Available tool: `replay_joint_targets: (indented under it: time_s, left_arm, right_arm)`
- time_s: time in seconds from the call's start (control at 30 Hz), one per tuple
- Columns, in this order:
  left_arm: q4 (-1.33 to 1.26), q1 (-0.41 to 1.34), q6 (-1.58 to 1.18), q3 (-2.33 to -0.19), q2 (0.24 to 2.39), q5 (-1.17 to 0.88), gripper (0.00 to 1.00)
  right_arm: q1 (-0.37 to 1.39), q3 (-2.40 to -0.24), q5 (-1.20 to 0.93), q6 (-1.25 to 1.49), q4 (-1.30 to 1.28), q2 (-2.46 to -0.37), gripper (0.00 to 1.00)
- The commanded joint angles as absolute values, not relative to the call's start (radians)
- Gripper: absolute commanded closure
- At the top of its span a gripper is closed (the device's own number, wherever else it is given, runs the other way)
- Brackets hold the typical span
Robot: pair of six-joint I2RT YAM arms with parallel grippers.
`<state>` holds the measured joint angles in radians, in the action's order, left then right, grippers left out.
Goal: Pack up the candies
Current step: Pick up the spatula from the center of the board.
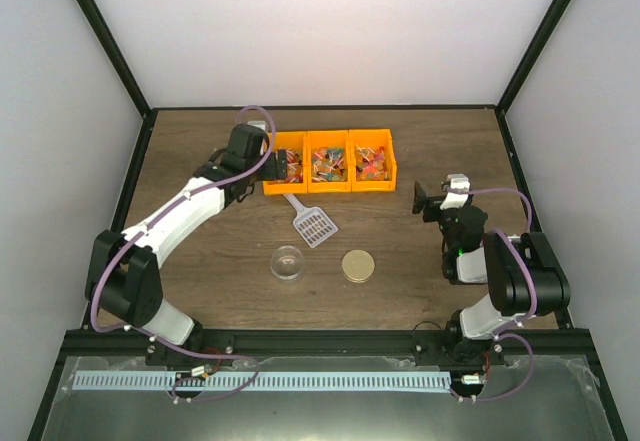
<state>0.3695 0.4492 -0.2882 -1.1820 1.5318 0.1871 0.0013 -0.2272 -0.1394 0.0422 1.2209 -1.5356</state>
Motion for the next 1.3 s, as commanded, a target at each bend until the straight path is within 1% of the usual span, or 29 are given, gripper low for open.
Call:
replay_joint_targets:
  time_s: [0.0,0.07,0.1,0.17,0.2,0.27,0.3,0.33,0.37,0.4,0.43,0.47,0.5,0.53,0.57,0.6,0.63,0.67,0.7,0.73,0.8,0.83,0.9,0.93,1.0,1.07,1.1,1.17,1.27]
  left_arm:
    - [0.442,0.445,-0.259,-1.190,1.465,0.166,0.00]
    - [0.435,0.445,-0.258,-1.161,1.439,0.182,0.00]
    - [0.430,0.446,-0.261,-1.148,1.432,0.178,0.00]
    - [0.438,0.447,-0.276,-1.144,1.429,0.177,0.00]
    - [0.443,0.449,-0.288,-1.143,1.426,0.184,0.00]
    - [0.443,0.452,-0.314,-1.134,1.410,0.198,0.00]
    - [0.439,0.453,-0.331,-1.127,1.398,0.203,0.00]
    - [0.441,0.454,-0.349,-1.122,1.387,0.206,0.00]
    - [0.448,0.455,-0.369,-1.118,1.375,0.208,0.00]
    - [0.454,0.457,-0.389,-1.111,1.362,0.209,0.00]
    - [0.451,0.461,-0.412,-1.093,1.348,0.209,0.00]
    - [0.448,0.462,-0.440,-1.078,1.332,0.205,0.00]
    - [0.448,0.461,-0.454,-1.057,1.322,0.181,0.00]
    - [0.450,0.461,-0.451,-1.048,1.317,0.144,0.00]
    - [0.455,0.465,-0.448,-1.042,1.313,0.119,0.00]
    - [0.462,0.470,-0.449,-1.032,1.307,0.112,0.00]
    - [0.466,0.477,-0.456,-1.015,1.293,0.116,0.00]
    - [0.467,0.479,-0.466,-0.999,1.278,0.126,0.00]
    - [0.466,0.481,-0.479,-0.978,1.258,0.136,0.00]
    - [0.463,0.482,-0.492,-0.957,1.234,0.144,0.00]
    - [0.458,0.481,-0.502,-0.925,1.213,0.154,0.00]
    - [0.458,0.482,-0.502,-0.913,1.209,0.160,0.00]
    - [0.460,0.482,-0.496,-0.899,1.211,0.172,0.00]
    - [0.460,0.482,-0.490,-0.897,1.214,0.178,0.00]
    - [0.472,0.480,-0.479,-0.905,1.225,0.190,0.00]
    - [0.475,0.480,-0.464,-0.910,1.229,0.194,0.00]
    - [0.479,0.479,-0.462,-0.913,1.228,0.196,0.00]
    - [0.476,0.478,-0.459,-0.912,1.226,0.189,0.00]
    - [0.476,0.479,-0.462,-0.899,1.225,0.176,0.00]
  right_arm:
    - [-0.008,-0.247,-0.148,0.023,1.246,-1.536,0.00]
    - [-0.008,-0.286,-0.135,0.030,1.155,-1.507,0.00]
    - [-0.008,-0.319,-0.146,0.031,1.052,-1.471,0.00]
    - [-0.008,-0.443,-0.150,0.069,0.746,-1.387,0.00]
    - [-0.008,-0.493,-0.162,0.086,0.648,-1.364,0.00]
    - [-0.008,-0.580,-0.253,0.148,0.481,-1.317,0.00]
    - [-0.008,-0.621,-0.296,0.221,0.387,-1.297,0.00]
    - [-0.008,-0.670,-0.351,0.294,0.290,-1.288,0.00]
    - [-0.008,-0.706,-0.453,0.339,0.231,-1.288,0.00]
    - [-0.008,-0.731,-0.620,0.396,0.195,-1.298,0.00]
    - [-0.004,-0.726,-0.784,0.448,0.214,-1.315,0.00]
    - [0.011,-0.707,-0.934,0.495,0.297,-1.322,0.00]
    - [0.046,-0.677,-1.021,0.561,0.375,-1.327,0.00]
    - [0.096,-0.729,-1.023,0.521,0.316,-1.340,0.00]
    - [0.177,-0.823,-0.940,0.394,0.101,-1.354,0.00]
    - [0.270,-0.928,-0.804,0.266,-0.096,-1.371,0.00]
    - [0.374,-1.001,-0.656,0.201,-0.280,-1.386,0.00]
    - [0.456,-1.052,-0.496,0.189,-0.353,-1.392,0.00]
    - [0.520,-1.071,-0.341,0.203,-0.383,-1.379,0.00]
    - [0.573,-1.064,-0.250,0.215,-0.379,-1.355,0.00]
    - [0.587,-1.017,-0.147,0.241,-0.336,-1.286,0.00]
    - [0.586,-0.985,-0.062,0.279,-0.315,-1.250,0.00]
    - [0.583,-0.918,0.249,0.442,-0.310,-1.196,0.00]
    - [0.565,-0.879,0.358,0.504,-0.294,-1.170,0.00]
    - [0.505,-0.832,0.314,0.451,-0.215,-1.129,0.00]
    - [0.481,-0.834,0.280,0.421,-0.194,-1.126,0.00]
    - [0.480,-0.853,0.262,0.395,-0.206,-1.147,0.00]
    - [0.484,-0.915,0.159,0.361,-0.266,-1.229,0.00]
    - [0.538,-0.954,0.091,0.298,-0.300,-1.369,0.00]
